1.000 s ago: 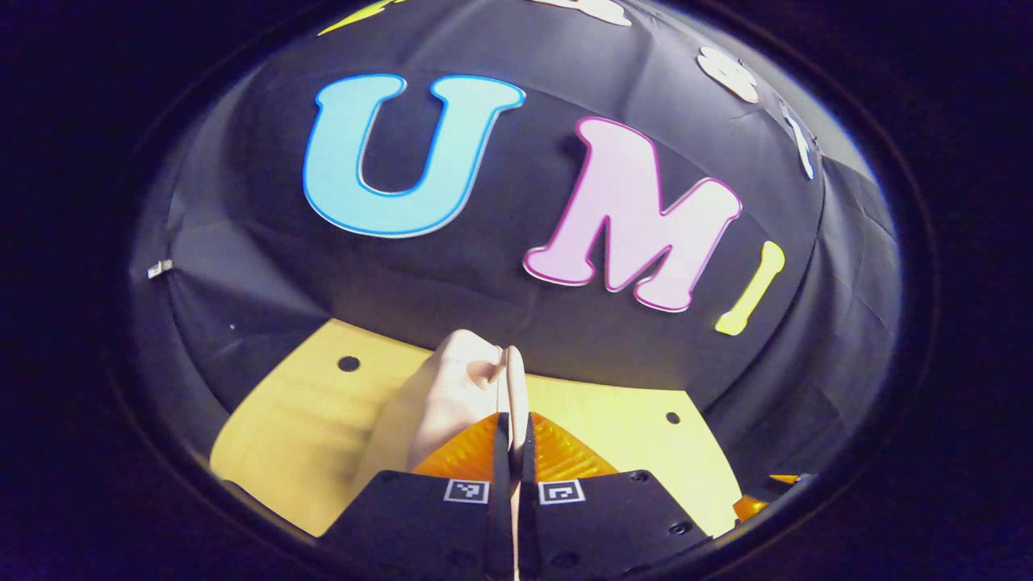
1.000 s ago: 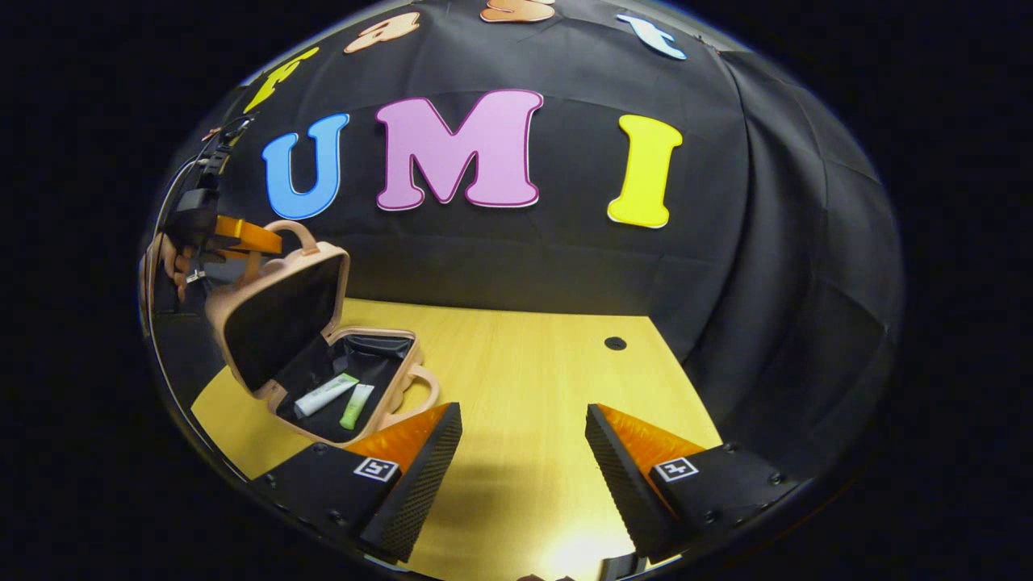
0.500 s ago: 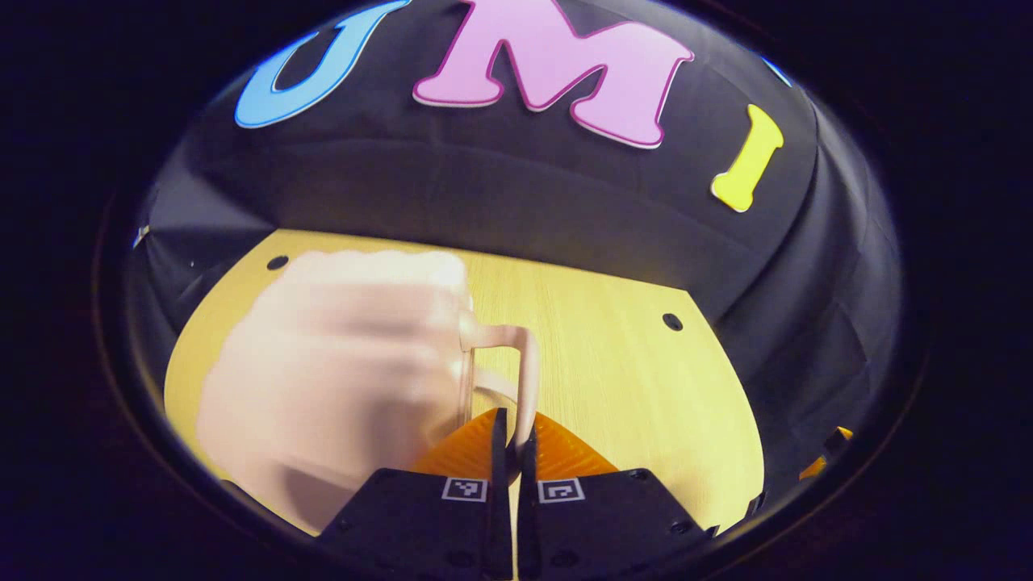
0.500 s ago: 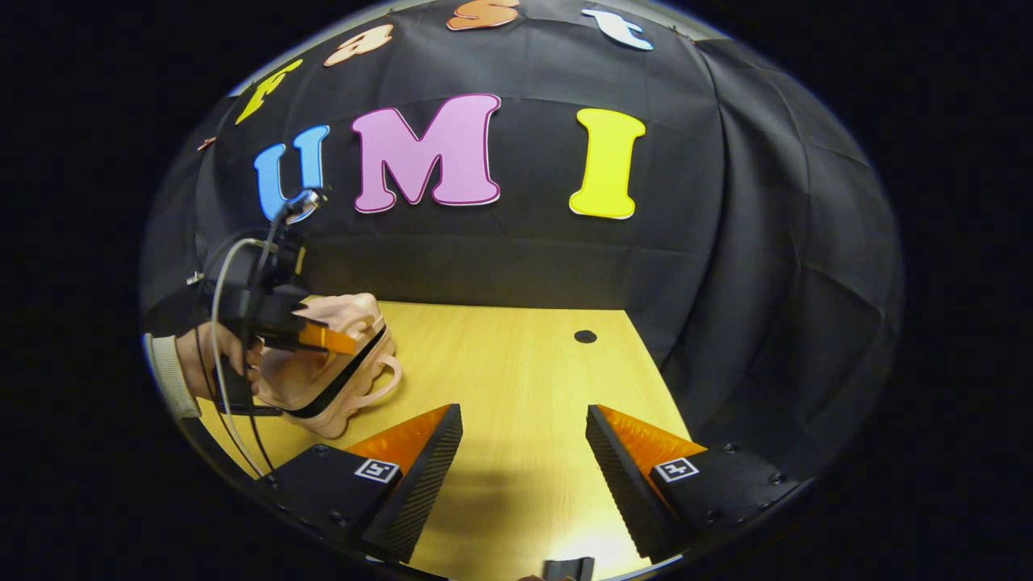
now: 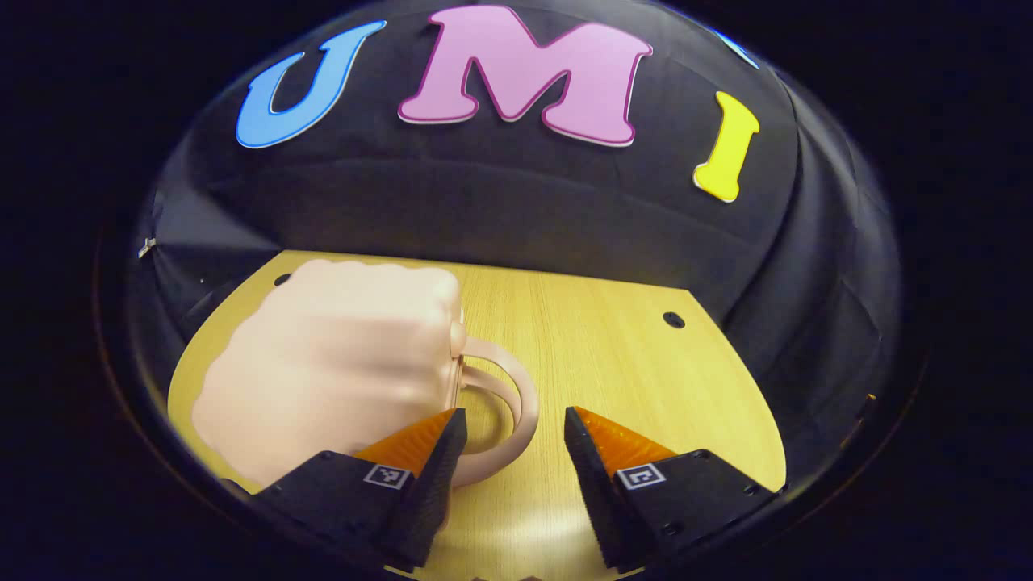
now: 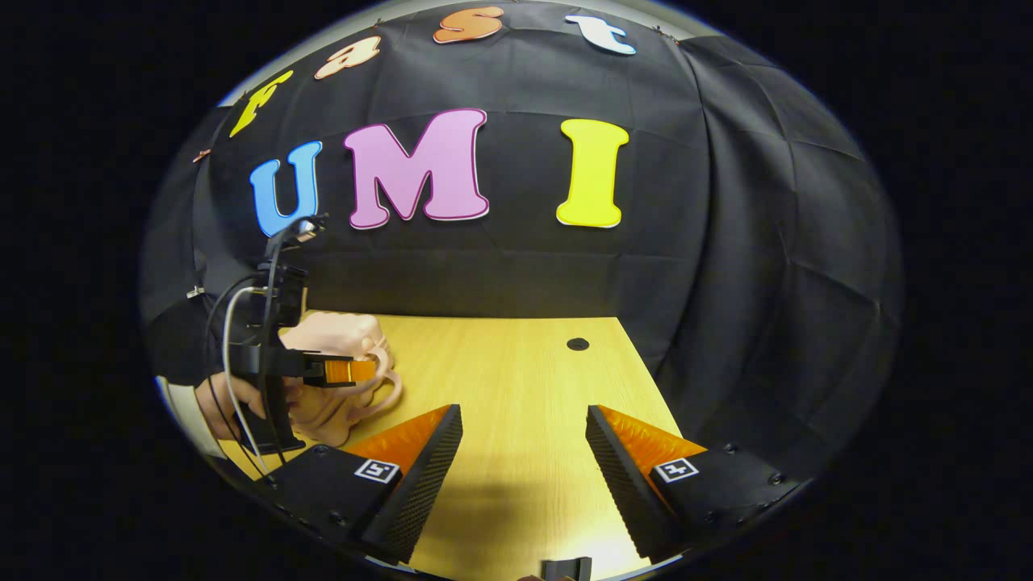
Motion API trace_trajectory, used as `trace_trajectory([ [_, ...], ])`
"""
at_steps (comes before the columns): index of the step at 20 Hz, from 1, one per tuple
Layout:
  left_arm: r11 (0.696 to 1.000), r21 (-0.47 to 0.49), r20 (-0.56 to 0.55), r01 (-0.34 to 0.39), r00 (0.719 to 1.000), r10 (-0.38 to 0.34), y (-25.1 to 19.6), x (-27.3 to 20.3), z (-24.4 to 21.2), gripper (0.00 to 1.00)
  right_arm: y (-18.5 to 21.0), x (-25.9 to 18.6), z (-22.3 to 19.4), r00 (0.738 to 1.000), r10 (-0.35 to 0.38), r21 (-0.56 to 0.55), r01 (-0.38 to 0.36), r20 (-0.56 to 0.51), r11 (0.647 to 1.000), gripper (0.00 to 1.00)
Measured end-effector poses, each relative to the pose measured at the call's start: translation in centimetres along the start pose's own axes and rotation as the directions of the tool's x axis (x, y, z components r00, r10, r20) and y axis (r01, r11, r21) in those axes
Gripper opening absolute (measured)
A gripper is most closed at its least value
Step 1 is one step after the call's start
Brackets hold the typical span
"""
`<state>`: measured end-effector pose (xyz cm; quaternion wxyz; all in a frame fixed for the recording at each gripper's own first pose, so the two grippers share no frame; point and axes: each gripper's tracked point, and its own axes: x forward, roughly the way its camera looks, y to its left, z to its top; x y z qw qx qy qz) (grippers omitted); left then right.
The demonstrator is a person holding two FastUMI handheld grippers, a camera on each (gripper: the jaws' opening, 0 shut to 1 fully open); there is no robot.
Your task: First open the suitcase, pack the skin care products into it, and then close the suitcase.
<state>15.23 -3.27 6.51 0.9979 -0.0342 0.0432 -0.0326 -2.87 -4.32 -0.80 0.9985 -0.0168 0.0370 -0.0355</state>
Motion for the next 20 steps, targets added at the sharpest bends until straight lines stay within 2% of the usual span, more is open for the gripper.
trace_trajectory([
  [1,1.0,-0.002,0.049,-0.006,0.999,0.007,0.4,-2.1,1.0,0.83,0.6,-0.1,0.4,1.0,0.005,-0.003,-0.005,0.008,1.0,0.98],
  [2,1.0,-0.001,0.096,-0.012,0.995,0.012,0.8,-3.9,2.1,0.98,1.3,-0.4,0.7,1.0,0.007,-0.006,-0.007,0.013,1.0,0.98],
  [4,1.0,0.021,0.19,-0.02,0.982,0.016,1.8,-9.0,3.9,0.97,2.7,-1.0,1.2,1.0,-0.001,-0.004,0.001,0.014,1.0,0.98],
  [7,0.993,0.109,0.29,-0.04,0.957,0.007,4.2,-17.0,5.8,0.96,5.7,-2.8,1.4,1.0,-0.003,0.044,0.003,0.005,0.999,0.98],
  [10,0.982,0.174,0.327,-0.069,0.945,0.009,6.9,-23.2,5.0,0.96,9.2,-5.1,0.9,1.0,0.006,0.047,-0.006,-0.001,0.999,0.98],
  [12,0.976,0.204,0.338,-0.078,0.941,0.004,8.5,-25.9,3.6,0.96,11.2,-6.4,0.6,1.0,0.017,0.043,-0.018,0.014,0.999,0.98],
  [14,0.977,0.193,0.372,-0.089,0.928,0.012,9.8,-28.0,3.1,0.96,13.0,-7.3,0.1,0.999,0.028,0.048,-0.03,0.025,0.998,0.98],
  [16,0.986,0.154,0.355,-0.063,0.935,0.004,10.7,-29.0,1.9,0.96,14.2,-7.6,-0.8,0.999,0.033,0.061,-0.033,0.003,0.998,0.98],
  [20,0.991,0.113,0.33,-0.076,0.943,0.035,12.7,-30.0,0.8,0.96,16.1,-8.6,-1.3,0.999,0.037,0.077,-0.036,-0.008,0.996,0.98],
])
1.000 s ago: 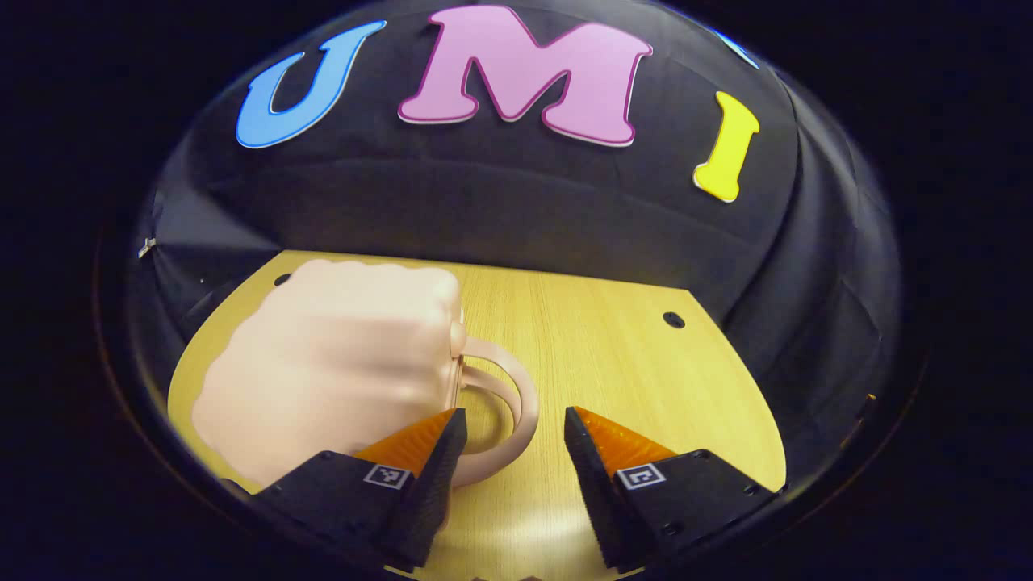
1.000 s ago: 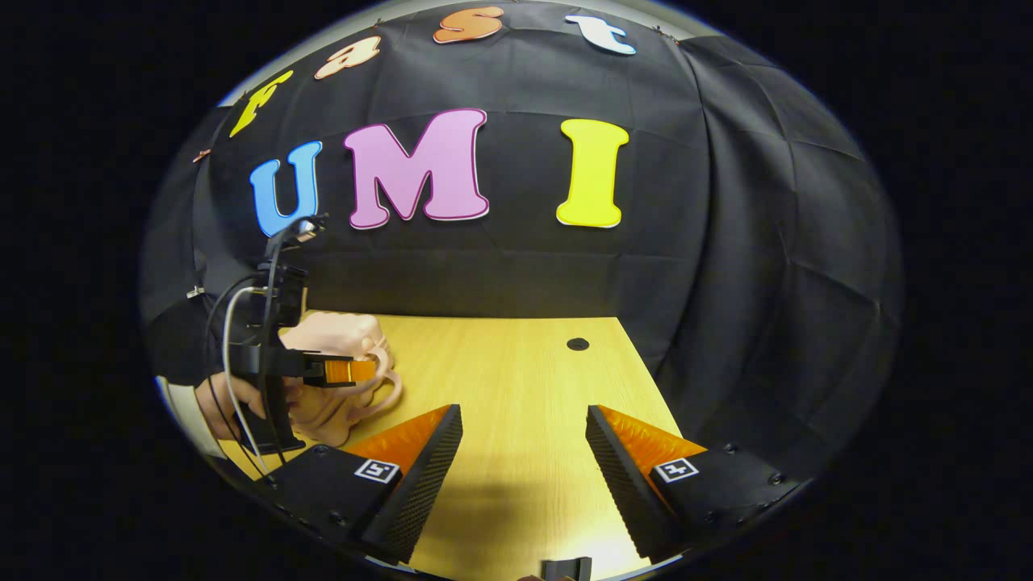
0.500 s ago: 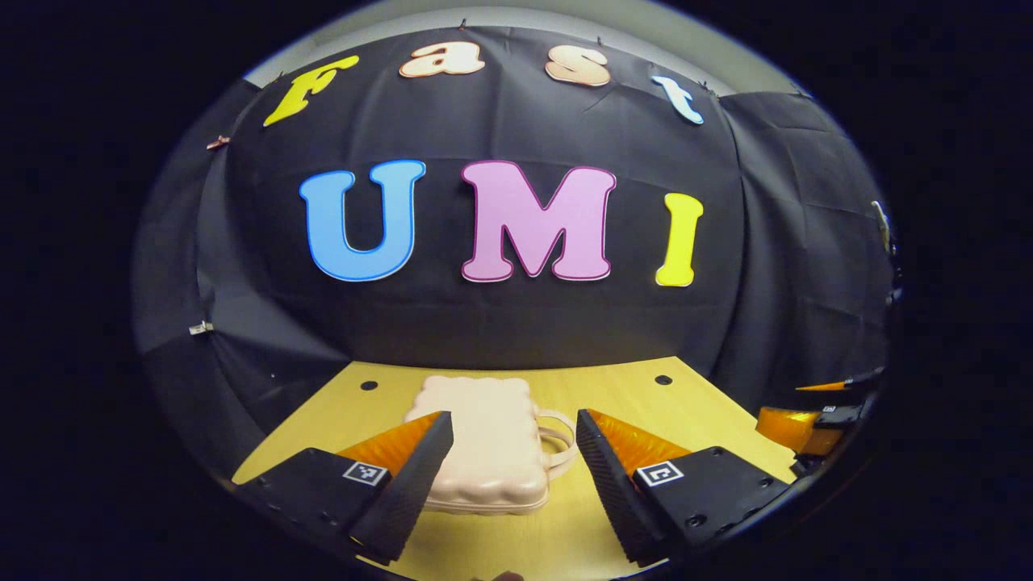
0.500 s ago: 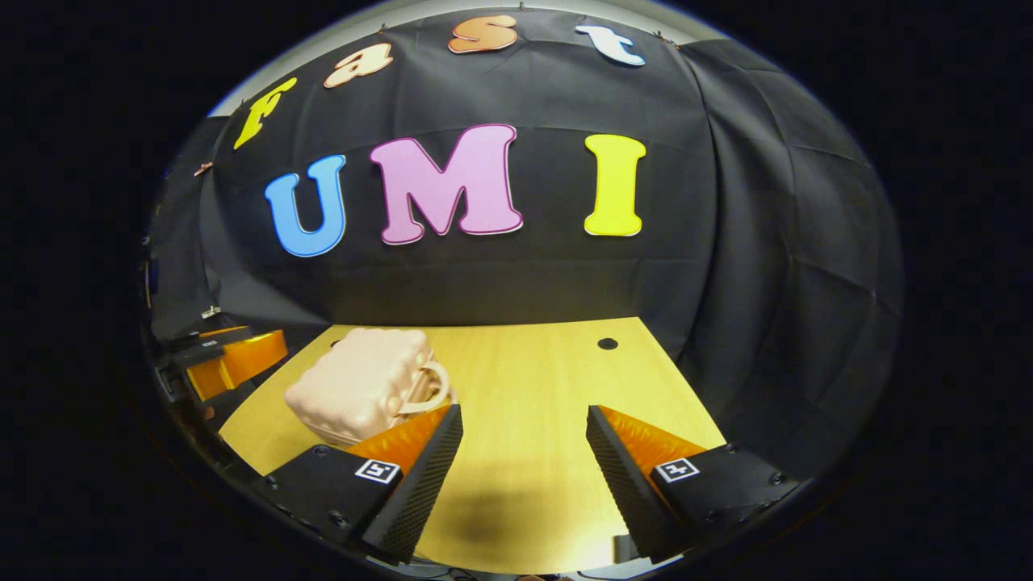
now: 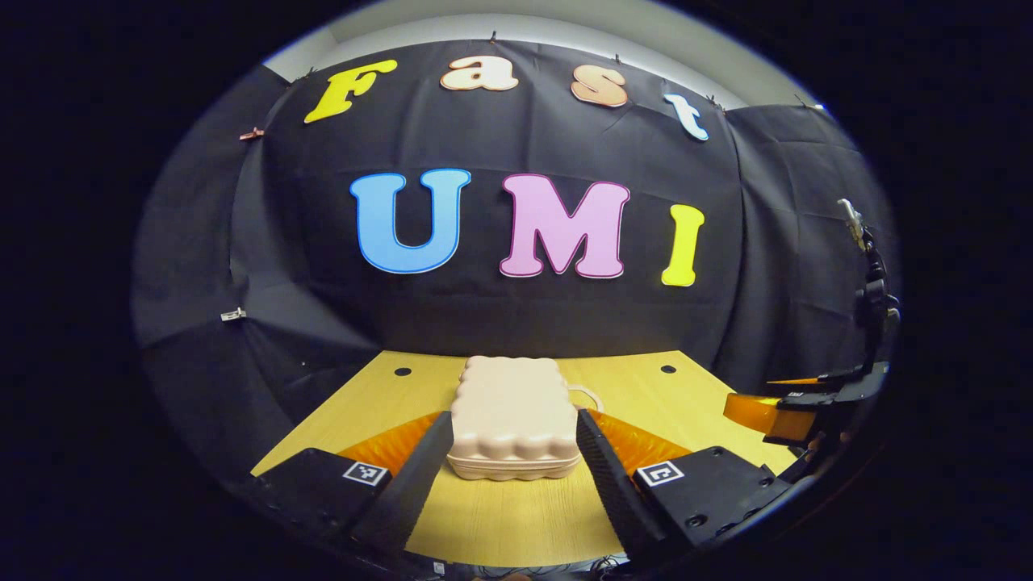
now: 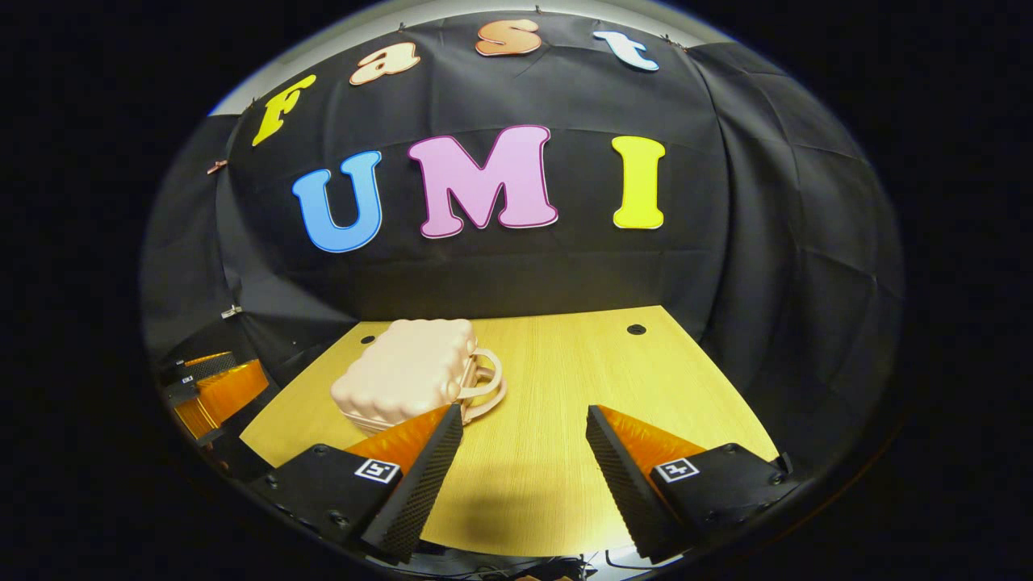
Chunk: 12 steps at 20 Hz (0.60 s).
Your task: First open the suitcase, pack the skin care products into it, and then close the suitcase.
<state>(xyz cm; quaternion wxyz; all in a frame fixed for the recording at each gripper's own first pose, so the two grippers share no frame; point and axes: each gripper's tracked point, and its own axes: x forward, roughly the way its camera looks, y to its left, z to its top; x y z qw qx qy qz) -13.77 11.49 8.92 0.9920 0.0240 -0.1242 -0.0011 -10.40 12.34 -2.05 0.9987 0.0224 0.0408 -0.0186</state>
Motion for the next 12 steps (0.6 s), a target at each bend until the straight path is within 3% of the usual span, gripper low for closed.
trace_trajectory([
  [5,0.998,0.058,0.026,0.004,1.0,-0.006,0.0,-0.2,0.5,0.96,2.5,-1.4,-0.9,0.999,0.052,-0.036,-0.052,0.014,0.998,0.98],
  [12,0.997,0.064,0.023,0.032,0.999,-0.033,-0.7,-0.9,0.5,0.96,1.6,-2.4,-0.7,0.999,0.021,-0.034,-0.02,0.043,0.999,0.98],
])
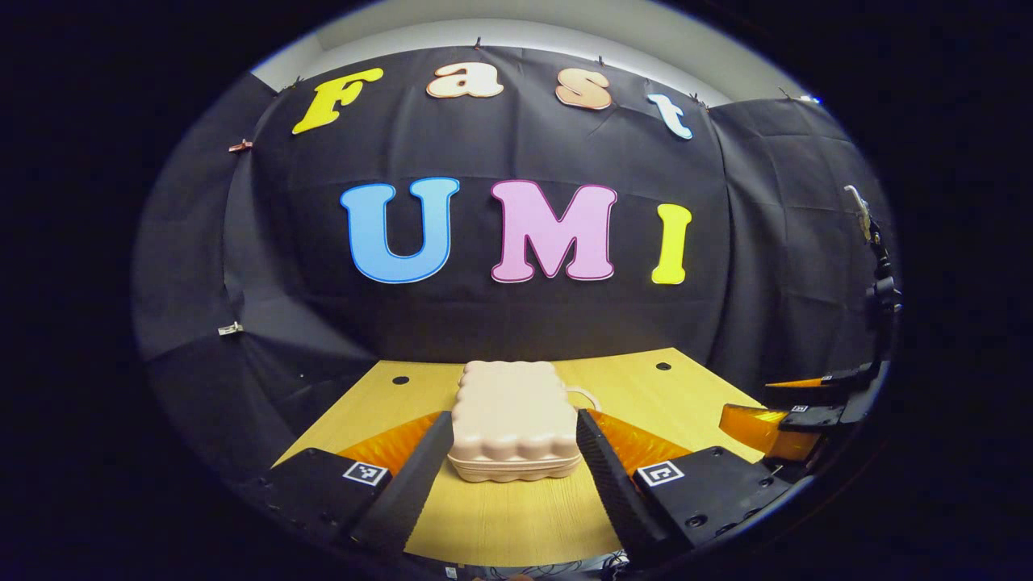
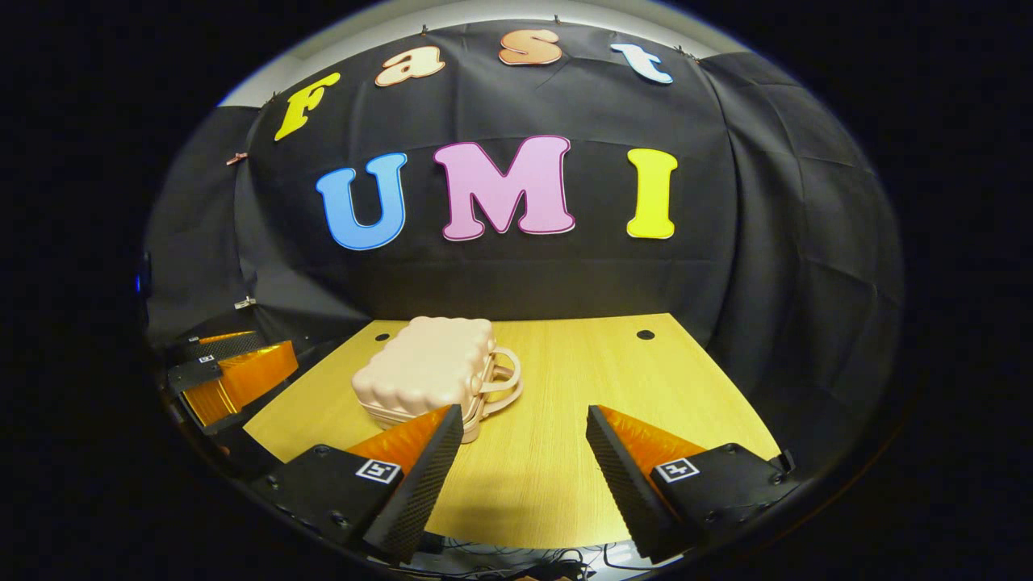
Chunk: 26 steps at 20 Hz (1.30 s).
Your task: First open the suitcase, pack the skin care products into it, and then close the suitcase.
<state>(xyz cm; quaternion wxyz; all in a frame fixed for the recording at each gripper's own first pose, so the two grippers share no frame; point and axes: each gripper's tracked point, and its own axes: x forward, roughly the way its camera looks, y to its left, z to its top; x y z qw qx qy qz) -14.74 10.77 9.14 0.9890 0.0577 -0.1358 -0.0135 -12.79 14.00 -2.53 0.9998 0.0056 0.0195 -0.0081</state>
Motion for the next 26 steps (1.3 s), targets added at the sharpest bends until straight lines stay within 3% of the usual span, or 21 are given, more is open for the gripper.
trace_trajectory([
  [13,1.0,0.016,0.016,0.004,1.0,-0.005,-2.4,-1.1,0.3,0.96,-2.6,-1.8,0.7,0.999,-0.04,0.057,0.038,0.034,0.998,0.97],
  [23,0.997,-0.002,-0.024,-0.082,0.996,0.082,-1.3,-1.2,-2.0,0.96,-3.3,-3.4,0.9,0.997,-0.053,0.04,0.051,0.048,0.998,0.97],
  [26,0.997,-0.027,-0.046,-0.073,0.996,0.072,-2.2,-1.5,-2.9,0.96,-3.2,-3.7,0.7,0.998,-0.05,0.035,0.049,0.045,0.998,0.97],
])
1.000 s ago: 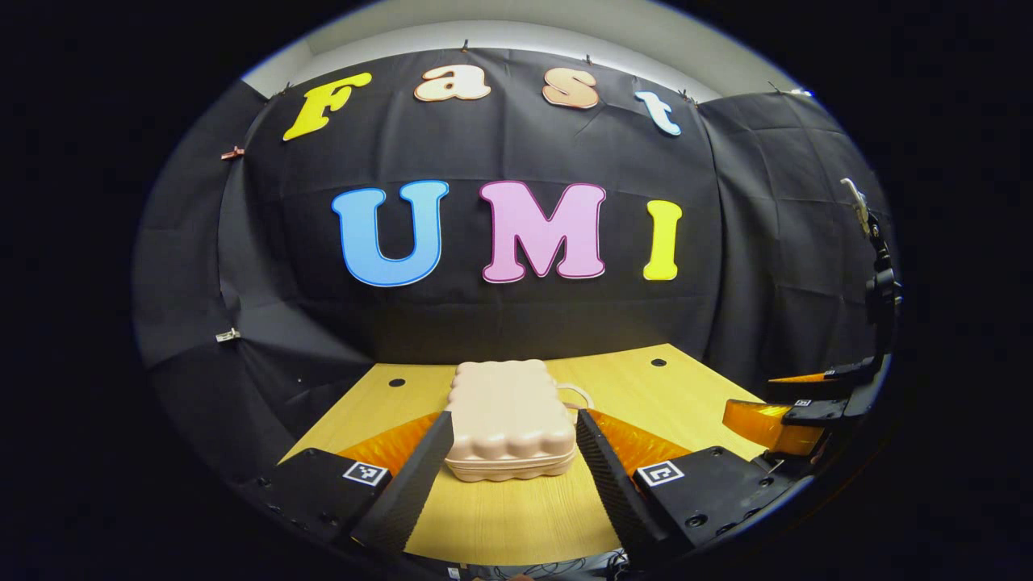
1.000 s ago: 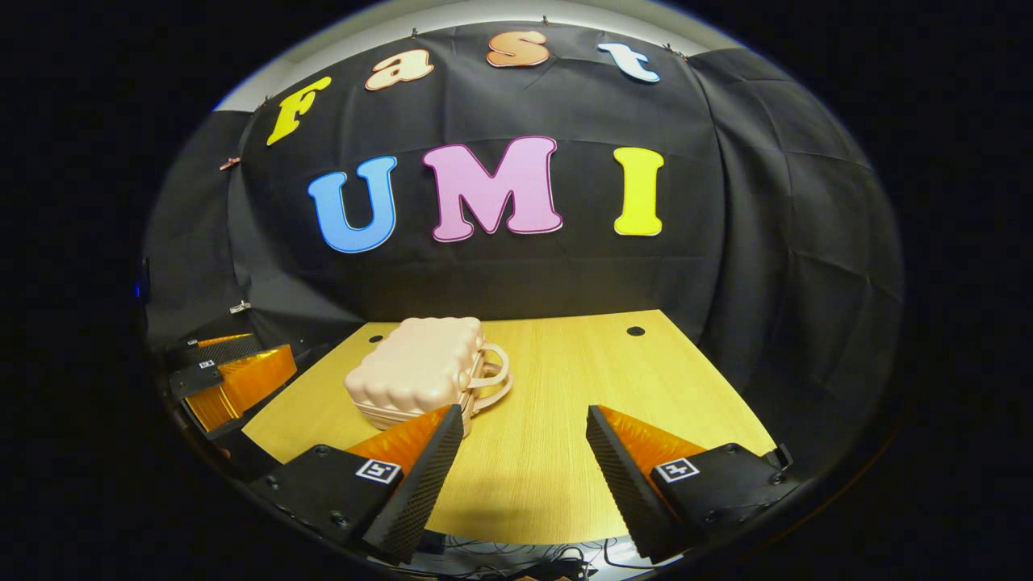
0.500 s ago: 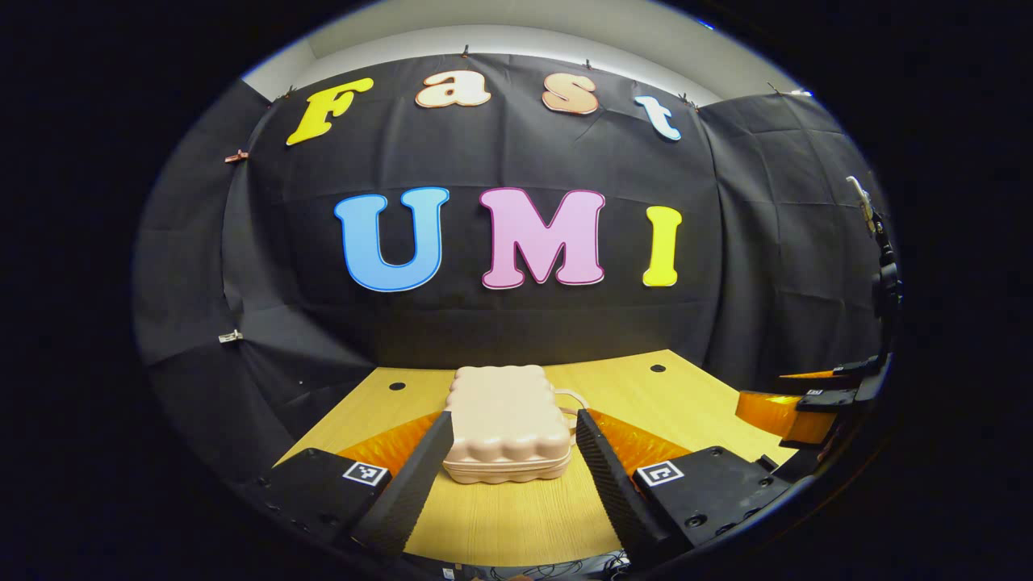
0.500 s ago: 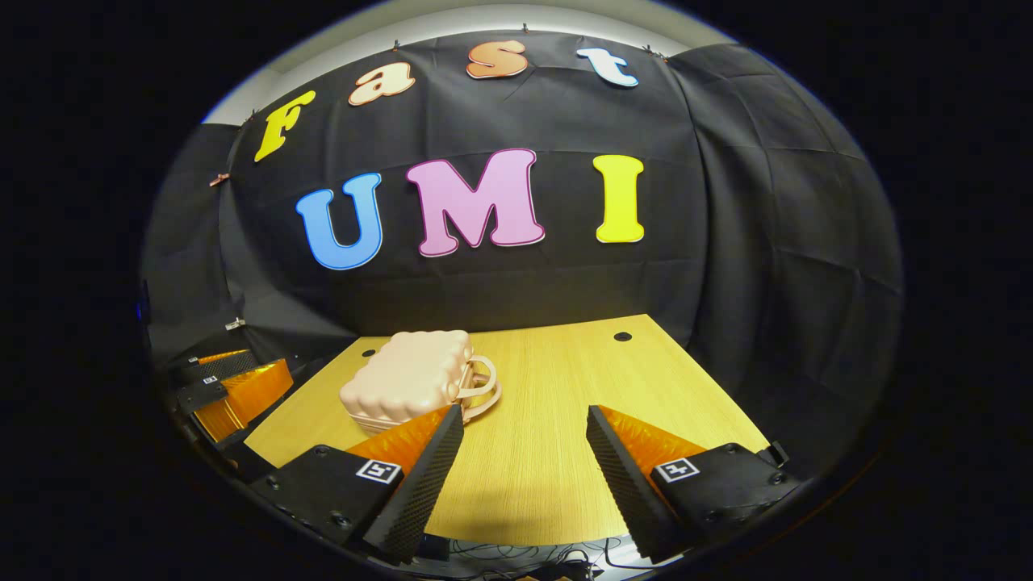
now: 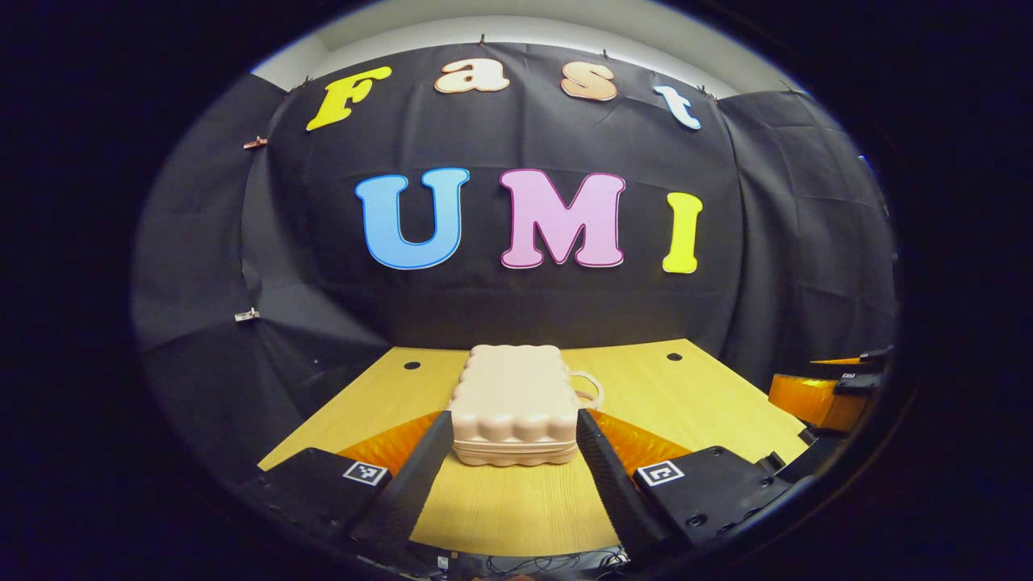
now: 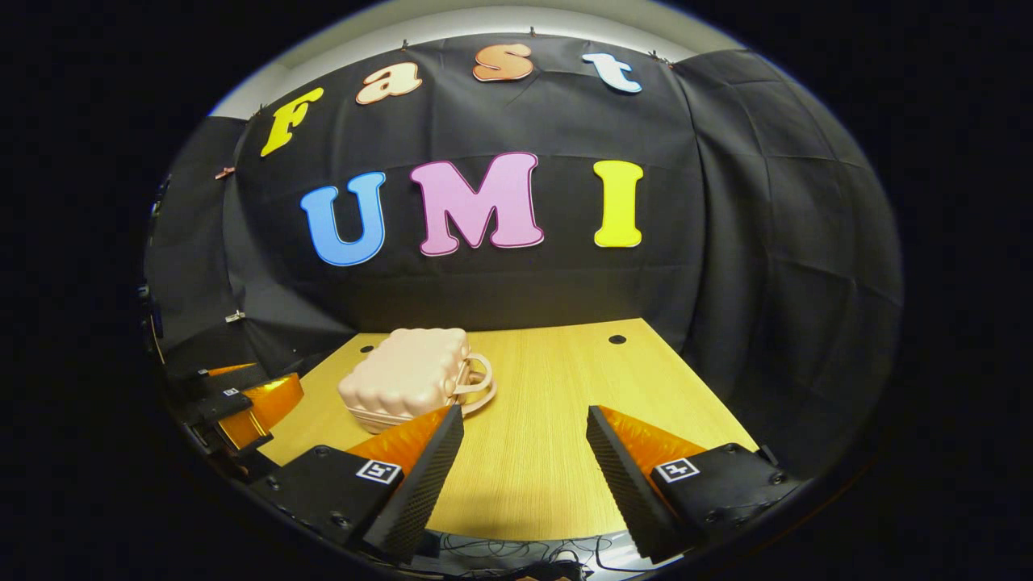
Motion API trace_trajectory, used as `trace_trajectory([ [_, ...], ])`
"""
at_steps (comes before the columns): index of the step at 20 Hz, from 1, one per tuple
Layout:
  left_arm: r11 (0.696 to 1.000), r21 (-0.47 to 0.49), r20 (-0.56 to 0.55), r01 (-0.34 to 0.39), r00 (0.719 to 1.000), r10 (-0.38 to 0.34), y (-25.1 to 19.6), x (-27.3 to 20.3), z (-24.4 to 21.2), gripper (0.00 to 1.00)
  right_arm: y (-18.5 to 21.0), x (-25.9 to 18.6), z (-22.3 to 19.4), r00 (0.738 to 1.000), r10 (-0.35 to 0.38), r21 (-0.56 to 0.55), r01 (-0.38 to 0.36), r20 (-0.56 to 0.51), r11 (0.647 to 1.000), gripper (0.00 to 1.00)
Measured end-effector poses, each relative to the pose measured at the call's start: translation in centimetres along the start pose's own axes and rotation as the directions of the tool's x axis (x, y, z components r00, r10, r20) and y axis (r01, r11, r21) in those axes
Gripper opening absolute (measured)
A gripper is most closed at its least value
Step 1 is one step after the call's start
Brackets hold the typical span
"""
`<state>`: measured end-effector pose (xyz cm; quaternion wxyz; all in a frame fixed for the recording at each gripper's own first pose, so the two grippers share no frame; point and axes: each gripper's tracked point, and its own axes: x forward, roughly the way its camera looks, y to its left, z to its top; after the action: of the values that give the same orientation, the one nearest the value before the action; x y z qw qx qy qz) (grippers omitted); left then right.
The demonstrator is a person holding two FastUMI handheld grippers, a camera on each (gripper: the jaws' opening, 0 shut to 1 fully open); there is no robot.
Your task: First open the suitcase, pack the skin care products into it, and then close the suitcase.
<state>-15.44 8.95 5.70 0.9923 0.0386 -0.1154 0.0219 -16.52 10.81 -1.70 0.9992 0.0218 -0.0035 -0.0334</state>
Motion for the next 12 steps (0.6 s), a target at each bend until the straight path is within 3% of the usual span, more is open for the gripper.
trace_trajectory([
  [12,1.0,-0.001,-0.026,-0.02,0.999,0.02,1.7,-1.4,-1.6,0.96,2.6,-0.2,-2.5,0.997,0.045,-0.027,-0.047,-0.066,0.999,0.98],
])
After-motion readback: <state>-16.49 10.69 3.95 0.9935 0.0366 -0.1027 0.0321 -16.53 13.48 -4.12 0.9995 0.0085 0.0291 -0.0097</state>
